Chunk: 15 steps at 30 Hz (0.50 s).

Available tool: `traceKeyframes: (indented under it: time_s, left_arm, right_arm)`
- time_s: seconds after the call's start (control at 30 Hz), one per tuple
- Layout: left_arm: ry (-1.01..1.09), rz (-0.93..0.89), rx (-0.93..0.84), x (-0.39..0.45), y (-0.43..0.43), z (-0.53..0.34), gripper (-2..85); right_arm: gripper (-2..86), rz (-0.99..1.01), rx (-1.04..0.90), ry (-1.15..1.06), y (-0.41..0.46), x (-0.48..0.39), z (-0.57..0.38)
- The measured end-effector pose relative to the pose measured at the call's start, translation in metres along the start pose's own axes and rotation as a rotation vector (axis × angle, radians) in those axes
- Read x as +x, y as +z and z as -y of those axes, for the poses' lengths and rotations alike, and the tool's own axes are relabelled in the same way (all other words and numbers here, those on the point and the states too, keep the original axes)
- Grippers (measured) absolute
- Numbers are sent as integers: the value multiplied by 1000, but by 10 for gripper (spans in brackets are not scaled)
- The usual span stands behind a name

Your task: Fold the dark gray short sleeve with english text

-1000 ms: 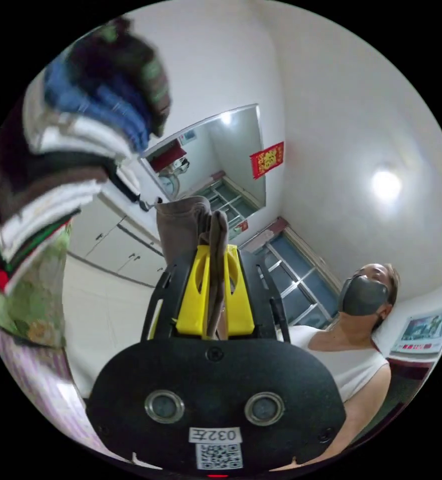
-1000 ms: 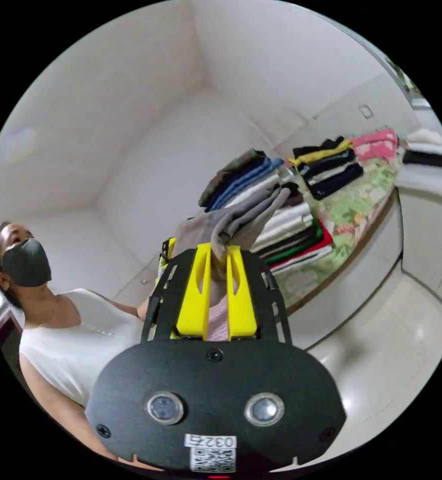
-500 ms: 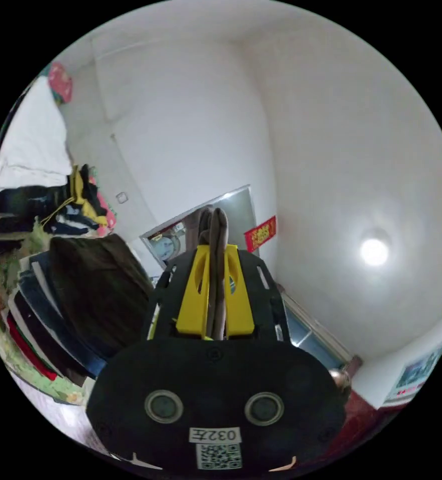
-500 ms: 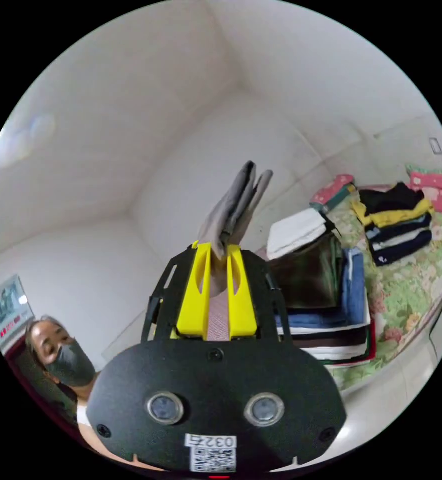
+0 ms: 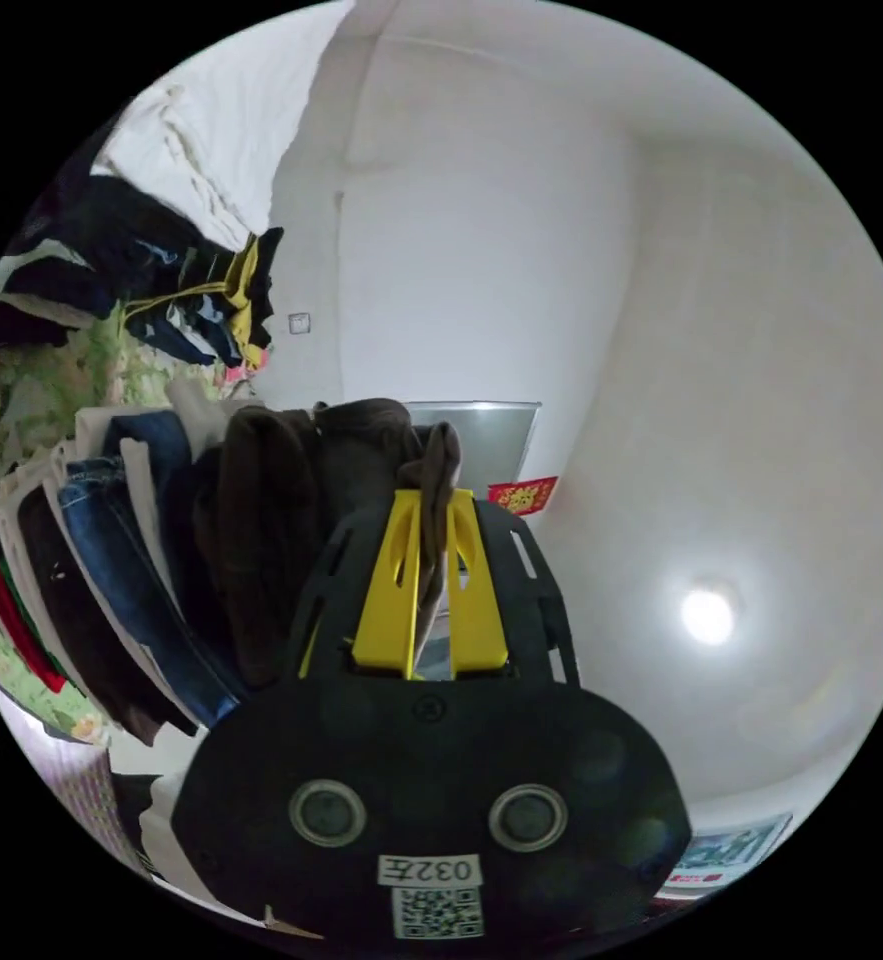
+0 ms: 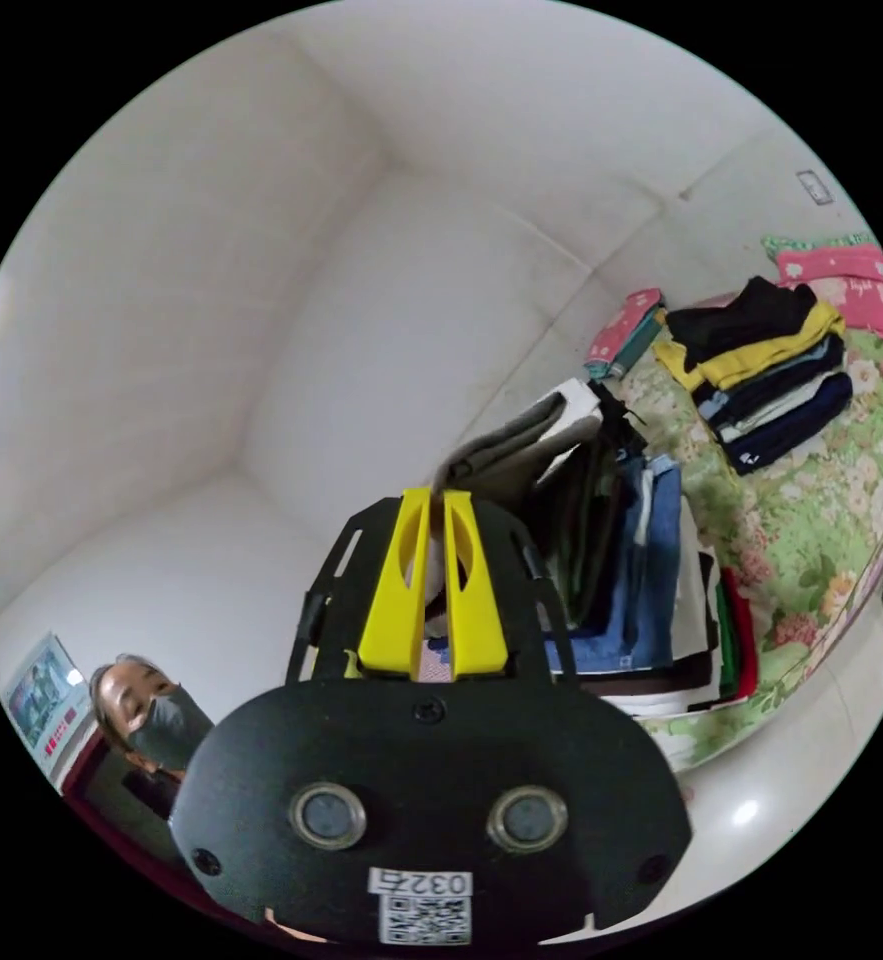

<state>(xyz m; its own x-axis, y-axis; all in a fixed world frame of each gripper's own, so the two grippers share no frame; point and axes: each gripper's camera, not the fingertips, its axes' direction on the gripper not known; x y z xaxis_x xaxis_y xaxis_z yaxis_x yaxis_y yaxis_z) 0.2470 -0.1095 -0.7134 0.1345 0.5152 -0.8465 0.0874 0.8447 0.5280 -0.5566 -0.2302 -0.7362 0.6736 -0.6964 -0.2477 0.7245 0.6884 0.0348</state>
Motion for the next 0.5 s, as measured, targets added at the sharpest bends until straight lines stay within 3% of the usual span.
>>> traceKeyframes:
  time_s: [0.17,0.27,0.5]
  left_arm:
    - [-93,114,83,-13,-32,3,-4]
    - [-120,2,58,-25,-47,16,-5]
    - [-49,33,16,20,-56,28,-4]
  right_arm:
    - [-1,-103,-11,117,-20,54,-6]
    - [1,6,-1,175,-25,86,-21]
    - [-1,-51,42,108,-40,65,-25]
